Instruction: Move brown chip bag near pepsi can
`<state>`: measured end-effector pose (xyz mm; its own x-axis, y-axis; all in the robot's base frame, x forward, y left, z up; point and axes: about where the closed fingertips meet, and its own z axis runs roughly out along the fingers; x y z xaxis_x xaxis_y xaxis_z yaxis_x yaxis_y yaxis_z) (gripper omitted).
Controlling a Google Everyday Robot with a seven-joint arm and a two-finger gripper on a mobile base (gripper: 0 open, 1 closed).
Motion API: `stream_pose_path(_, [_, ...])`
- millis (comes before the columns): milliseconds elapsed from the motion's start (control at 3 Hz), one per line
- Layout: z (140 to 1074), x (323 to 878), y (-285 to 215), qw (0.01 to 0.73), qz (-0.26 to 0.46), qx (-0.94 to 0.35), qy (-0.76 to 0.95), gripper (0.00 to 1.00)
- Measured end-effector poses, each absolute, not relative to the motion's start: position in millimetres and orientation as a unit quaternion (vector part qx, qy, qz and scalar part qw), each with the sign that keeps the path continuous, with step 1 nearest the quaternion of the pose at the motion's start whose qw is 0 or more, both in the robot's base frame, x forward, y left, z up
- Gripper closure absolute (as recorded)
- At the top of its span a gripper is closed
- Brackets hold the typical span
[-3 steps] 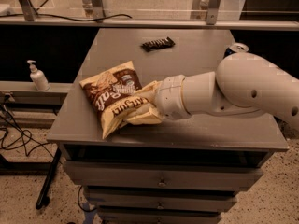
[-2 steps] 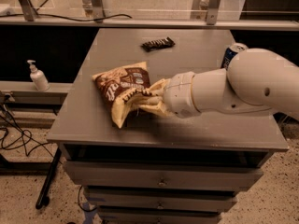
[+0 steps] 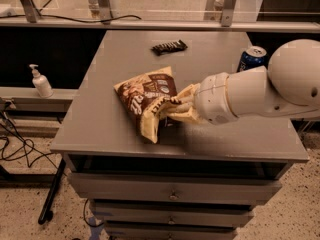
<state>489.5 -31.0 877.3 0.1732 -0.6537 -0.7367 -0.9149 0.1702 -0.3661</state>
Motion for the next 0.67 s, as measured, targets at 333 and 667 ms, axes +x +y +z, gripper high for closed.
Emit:
stream_pose_path(333, [872.4,480.1,-50.0,0.421,0.144,-0.643,0.623,1.00])
stream_pose_path(667, [869.8,473.9,-76.9,0.410,0.138,-0.654,0.621,1.00])
